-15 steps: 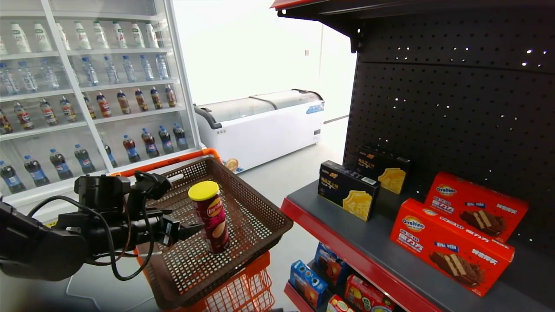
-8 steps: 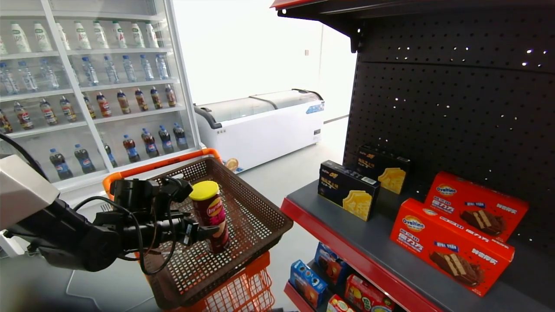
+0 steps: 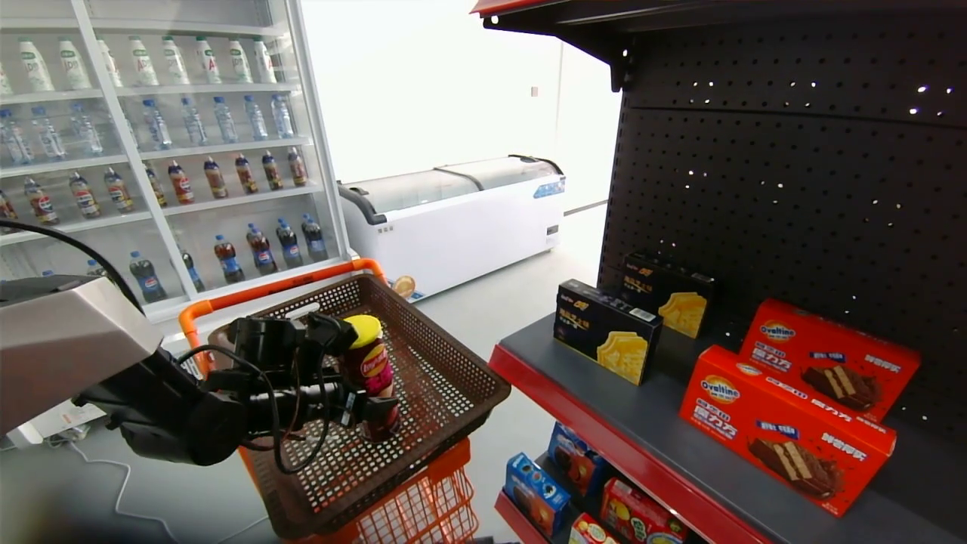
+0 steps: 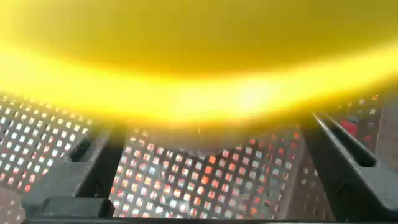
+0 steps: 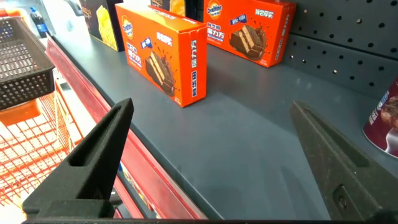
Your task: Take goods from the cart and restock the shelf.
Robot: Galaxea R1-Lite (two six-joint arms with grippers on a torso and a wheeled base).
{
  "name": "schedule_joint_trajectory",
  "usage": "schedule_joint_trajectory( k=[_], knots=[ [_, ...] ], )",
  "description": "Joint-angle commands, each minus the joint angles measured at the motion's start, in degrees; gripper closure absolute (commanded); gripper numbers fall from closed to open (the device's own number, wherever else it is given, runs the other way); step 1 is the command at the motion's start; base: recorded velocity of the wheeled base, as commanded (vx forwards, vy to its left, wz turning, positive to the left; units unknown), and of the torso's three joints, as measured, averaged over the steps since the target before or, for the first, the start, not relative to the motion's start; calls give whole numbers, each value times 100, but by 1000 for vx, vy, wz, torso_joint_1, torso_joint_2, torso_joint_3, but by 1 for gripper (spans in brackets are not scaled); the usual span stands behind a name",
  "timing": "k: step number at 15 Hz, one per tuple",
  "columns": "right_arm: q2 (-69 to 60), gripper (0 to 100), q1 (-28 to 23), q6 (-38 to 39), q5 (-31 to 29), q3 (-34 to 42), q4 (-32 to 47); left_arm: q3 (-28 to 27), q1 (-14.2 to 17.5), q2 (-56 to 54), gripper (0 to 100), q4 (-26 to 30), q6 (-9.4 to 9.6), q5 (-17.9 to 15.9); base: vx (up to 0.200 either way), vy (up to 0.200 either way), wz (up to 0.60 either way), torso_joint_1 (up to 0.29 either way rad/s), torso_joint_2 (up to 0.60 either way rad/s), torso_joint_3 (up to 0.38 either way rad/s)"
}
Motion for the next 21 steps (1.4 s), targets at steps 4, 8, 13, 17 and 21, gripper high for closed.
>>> schedule_joint_trajectory(
  k=[4, 8, 13, 17, 21],
  knots=[
    [0, 0, 1, -4, 1, 0, -4, -67, -183, 353, 0, -956, -40, 10, 0, 0, 0, 0, 0, 0],
    [0, 0, 1, -4, 1, 0, -4, -32, -183, 362, 0, -1272, -374, 27, 0, 0, 0, 0, 0, 0],
    [0, 0, 1, -4, 1, 0, -4, 47, -200, 388, 0, -1325, -383, 62, 0, 0, 0, 0, 0, 0],
    [0, 0, 1, -4, 1, 0, -4, 74, -183, 529, 0, -1580, -383, 168, 0, 0, 0, 0, 0, 0],
    [0, 0, 1, -4, 1, 0, -4, 74, -174, 537, 100, -1615, -401, 238, 0, 0, 0, 0, 0, 0]
  ],
)
